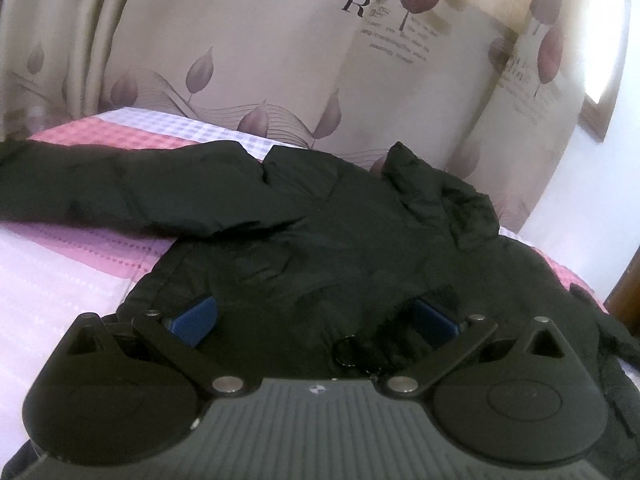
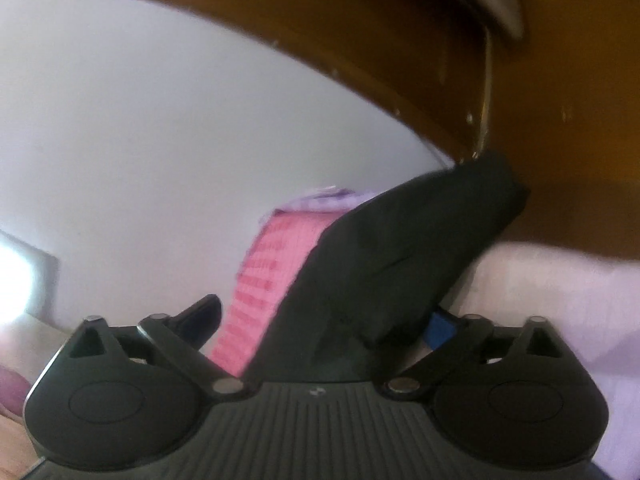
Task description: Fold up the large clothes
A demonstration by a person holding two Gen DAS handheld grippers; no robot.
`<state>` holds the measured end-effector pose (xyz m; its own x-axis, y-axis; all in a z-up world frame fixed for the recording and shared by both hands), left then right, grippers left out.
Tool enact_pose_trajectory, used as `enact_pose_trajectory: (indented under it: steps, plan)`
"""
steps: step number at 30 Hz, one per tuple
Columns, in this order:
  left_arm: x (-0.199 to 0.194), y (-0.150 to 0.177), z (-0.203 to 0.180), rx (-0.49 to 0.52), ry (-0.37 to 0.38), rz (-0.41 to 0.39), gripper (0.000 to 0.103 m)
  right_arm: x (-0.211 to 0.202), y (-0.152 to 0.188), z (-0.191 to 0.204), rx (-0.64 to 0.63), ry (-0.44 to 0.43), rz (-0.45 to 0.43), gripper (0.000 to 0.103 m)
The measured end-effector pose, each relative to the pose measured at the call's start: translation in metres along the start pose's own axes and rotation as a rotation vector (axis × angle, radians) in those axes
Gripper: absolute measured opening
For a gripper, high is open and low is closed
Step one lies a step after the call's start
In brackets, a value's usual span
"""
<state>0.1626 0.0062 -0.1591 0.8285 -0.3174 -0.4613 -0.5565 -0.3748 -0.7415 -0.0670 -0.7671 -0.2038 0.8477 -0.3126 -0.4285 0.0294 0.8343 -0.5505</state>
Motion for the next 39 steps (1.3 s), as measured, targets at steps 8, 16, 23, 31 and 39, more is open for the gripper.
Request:
enact_pose_trajectory:
  steps: [8,16,23,31,39]
  plan:
    - [0.002,0.000,0.001,-0.028,0.004,0.007,0.103,0.010,-0.018,-0.004,-0.024,-0.019,-0.013,0.011]
    - [-0.003,-0.004,0.007,-0.100,0.034,-0.024,0.103,-0.041,-0.035,0.211,-0.342,-0.387,-0.145,0.011]
    - [-0.008,-0.008,0.011,-0.149,0.057,-0.046,0.103,-0.048,0.106,0.369,-0.655,-0.675,-0.030,0.011]
    - [-0.010,-0.010,0.014,-0.190,0.082,-0.056,0.103,-0.015,0.346,0.403,-1.230,-0.628,0.177,0.011]
    - [-0.012,-0.012,0.018,-0.235,0.111,-0.066,0.103,-0.005,0.449,0.373,-1.627,-0.515,0.204,0.012]
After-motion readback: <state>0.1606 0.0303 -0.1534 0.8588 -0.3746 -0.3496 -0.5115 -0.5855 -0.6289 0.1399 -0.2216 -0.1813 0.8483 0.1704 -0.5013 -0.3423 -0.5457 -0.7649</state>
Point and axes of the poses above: each gripper's, at about its wrist camera, not at the fingertips, and x roughly the way its jaws point, z to its left, y to its underside, the point moved 10 cm from there along x, roughly the way its jaws point, and after that the axes turned 15 degrees about -x, right-handed, at the moved point
